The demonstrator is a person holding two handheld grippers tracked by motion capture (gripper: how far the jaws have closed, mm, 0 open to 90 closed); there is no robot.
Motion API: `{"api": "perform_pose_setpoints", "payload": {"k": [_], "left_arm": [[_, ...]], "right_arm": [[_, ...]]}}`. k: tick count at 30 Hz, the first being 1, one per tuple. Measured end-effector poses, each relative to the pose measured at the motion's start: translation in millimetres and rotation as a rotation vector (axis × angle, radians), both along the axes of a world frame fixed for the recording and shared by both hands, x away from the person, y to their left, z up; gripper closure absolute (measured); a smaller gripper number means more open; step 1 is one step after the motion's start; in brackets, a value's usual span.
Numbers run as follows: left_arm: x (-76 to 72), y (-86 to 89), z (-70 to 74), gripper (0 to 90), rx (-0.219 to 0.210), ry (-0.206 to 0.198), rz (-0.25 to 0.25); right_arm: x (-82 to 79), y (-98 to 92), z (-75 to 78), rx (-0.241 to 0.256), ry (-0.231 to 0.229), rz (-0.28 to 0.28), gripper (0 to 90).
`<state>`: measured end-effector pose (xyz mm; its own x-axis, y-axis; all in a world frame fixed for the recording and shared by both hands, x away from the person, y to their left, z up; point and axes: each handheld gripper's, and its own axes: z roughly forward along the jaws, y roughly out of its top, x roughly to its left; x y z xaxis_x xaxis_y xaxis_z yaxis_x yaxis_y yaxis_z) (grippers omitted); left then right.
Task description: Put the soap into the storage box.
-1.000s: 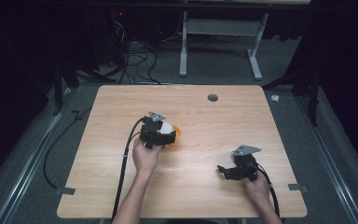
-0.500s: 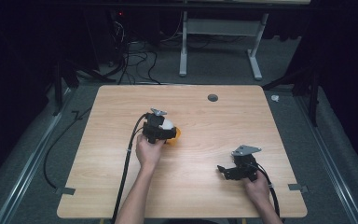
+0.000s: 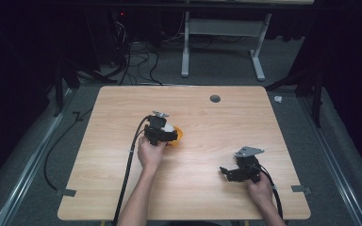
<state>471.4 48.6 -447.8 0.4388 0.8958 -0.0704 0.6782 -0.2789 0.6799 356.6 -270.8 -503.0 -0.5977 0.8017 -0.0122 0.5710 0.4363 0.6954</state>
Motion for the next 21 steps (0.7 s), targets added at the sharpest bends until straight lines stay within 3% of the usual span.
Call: {"api": "perform_pose_setpoints", "payload": {"k": [9, 16, 21], "left_arm": [[1.4, -1.4, -5.1, 24.4, 0.02, 0.013, -0.001], [-4.3, 2.9, 7.8, 26.2, -0.034, -0.035, -0.003], [-7.5, 4.5, 10.9, 26.1, -0.024, -0.037, -0.016]], "right_arm": [[0.0, 0.0, 0.0, 0.0, 0.0, 0.0, 12.8], [-0.1, 0.1, 0.0, 0.0, 0.0, 0.0, 12.8], [-0.1, 0.1, 0.0, 0.0, 0.0, 0.0, 12.8]]}}
